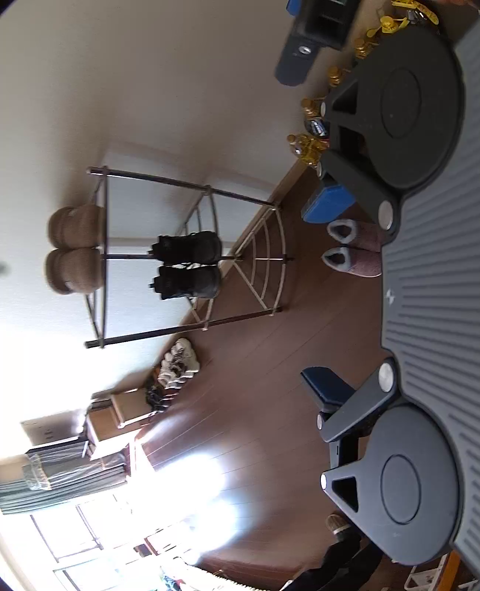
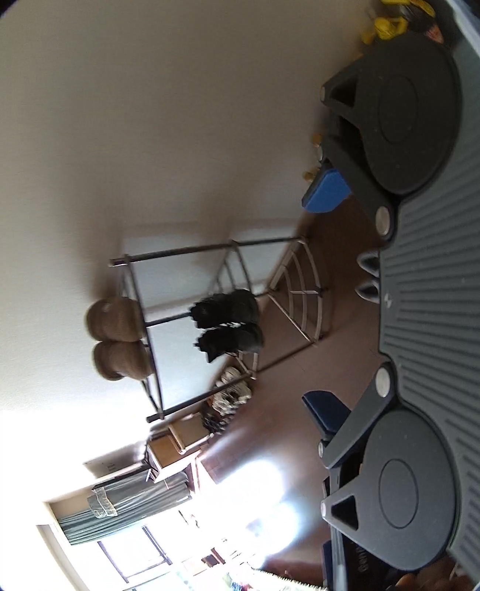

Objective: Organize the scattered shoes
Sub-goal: 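Lower the right tool onto the fur collars of the pink slippers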

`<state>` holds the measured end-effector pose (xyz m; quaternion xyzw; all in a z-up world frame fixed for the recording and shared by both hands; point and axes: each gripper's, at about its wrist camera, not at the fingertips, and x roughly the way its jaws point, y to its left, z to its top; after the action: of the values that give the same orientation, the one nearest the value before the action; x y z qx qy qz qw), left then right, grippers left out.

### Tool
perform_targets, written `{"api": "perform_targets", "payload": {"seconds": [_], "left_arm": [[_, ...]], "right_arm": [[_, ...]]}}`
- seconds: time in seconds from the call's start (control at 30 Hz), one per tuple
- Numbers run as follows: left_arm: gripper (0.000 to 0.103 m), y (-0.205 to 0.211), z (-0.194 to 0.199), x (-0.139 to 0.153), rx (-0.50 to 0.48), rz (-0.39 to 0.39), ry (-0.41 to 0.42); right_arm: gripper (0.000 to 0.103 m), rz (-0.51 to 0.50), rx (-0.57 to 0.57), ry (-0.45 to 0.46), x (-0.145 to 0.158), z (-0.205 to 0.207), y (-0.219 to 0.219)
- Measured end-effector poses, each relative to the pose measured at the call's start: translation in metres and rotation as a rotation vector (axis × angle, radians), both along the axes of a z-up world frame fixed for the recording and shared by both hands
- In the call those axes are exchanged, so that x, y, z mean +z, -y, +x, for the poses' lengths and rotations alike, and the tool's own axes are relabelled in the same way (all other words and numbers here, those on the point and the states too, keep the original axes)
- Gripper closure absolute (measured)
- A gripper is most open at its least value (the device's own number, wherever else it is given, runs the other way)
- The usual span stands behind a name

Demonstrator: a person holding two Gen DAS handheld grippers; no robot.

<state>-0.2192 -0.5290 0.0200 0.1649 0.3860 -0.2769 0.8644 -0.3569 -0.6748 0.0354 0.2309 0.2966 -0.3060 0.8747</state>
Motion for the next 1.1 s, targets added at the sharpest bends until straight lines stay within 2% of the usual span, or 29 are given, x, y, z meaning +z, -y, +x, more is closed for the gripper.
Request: {"api": "perform_targets", "payload": {"seconds": [0.03,0.1,0.13,0.3,0.4,0.53,0.6,0.63,0.67,0.7,0.73,0.77,0.8,0.87,0.93,0.97,1.0,1.03,1.07,1.1], "left_arm": [[0.015,-0.001,0.000,-0.005,-0.003,0.000,-0.006],[0.015,-0.007,0.004,-0.033,-0.026,0.009,-0.032],[0.015,-0.009,0.006,-0.047,-0.038,0.015,-0.044],[0.016,-0.004,0.021,-0.101,-0.080,0.081,-0.067],[0.016,0.005,0.041,-0.136,-0.114,0.114,-0.097],[0.015,0.022,0.081,-0.192,-0.212,0.156,-0.115],[0.015,0.031,0.101,-0.220,-0.256,0.180,-0.105],[0.016,0.033,0.104,-0.225,-0.263,0.182,-0.105],[0.016,0.041,0.123,-0.256,-0.306,0.192,-0.107],[0.016,0.045,0.132,-0.275,-0.331,0.202,-0.110],[0.016,0.049,0.141,-0.293,-0.348,0.212,-0.113],[0.016,0.052,0.142,-0.299,-0.352,0.214,-0.115],[0.016,0.062,0.154,-0.336,-0.386,0.227,-0.125],[0.016,0.071,0.161,-0.382,-0.431,0.203,-0.126],[0.016,0.081,0.166,-0.429,-0.469,0.187,-0.129],[0.016,0.086,0.168,-0.453,-0.486,0.182,-0.132],[0.016,0.092,0.170,-0.479,-0.501,0.177,-0.135],[0.016,0.101,0.173,-0.520,-0.510,0.169,-0.137],[0.016,0.104,0.175,-0.541,-0.510,0.158,-0.134],[0.016,0.108,0.177,-0.563,-0.510,0.148,-0.132]], "right_arm": [[0.001,0.022,0.008,-0.025,-0.012,0.001,0.005],[0.001,0.035,0.015,-0.049,-0.023,0.003,0.009],[0.001,0.050,0.021,-0.077,-0.038,0.008,0.014],[0.004,0.133,0.029,-0.152,-0.087,0.028,0.029],[0.012,0.193,0.033,-0.209,-0.125,0.050,0.039],[0.020,0.298,0.008,-0.304,-0.192,0.102,0.061],[0.022,0.314,-0.002,-0.324,-0.209,0.115,0.068],[0.022,0.338,-0.013,-0.343,-0.238,0.134,0.074],[0.022,0.349,-0.017,-0.349,-0.252,0.143,0.078],[0.022,0.357,-0.020,-0.352,-0.261,0.149,0.082],[0.022,0.370,-0.026,-0.351,-0.280,0.159,0.086],[0.022,0.387,-0.033,-0.353,-0.302,0.168,0.091],[0.023,0.408,-0.037,-0.366,-0.338,0.181,0.098],[0.027,0.421,-0.035,-0.389,-0.376,0.195,0.106],[0.030,0.441,-0.015,-0.389,-0.435,0.211,0.119],[0.031,0.441,-0.009,-0.390,-0.452,0.215,0.122],[0.031,0.444,0.000,-0.399,-0.489,0.224,0.130],[0.031,0.453,0.007,-0.396,-0.515,0.231,0.135],[0.032,0.463,0.014,-0.391,-0.538,0.236,0.140],[0.032,0.480,0.015,-0.378,-0.578,0.245,0.150]]}}
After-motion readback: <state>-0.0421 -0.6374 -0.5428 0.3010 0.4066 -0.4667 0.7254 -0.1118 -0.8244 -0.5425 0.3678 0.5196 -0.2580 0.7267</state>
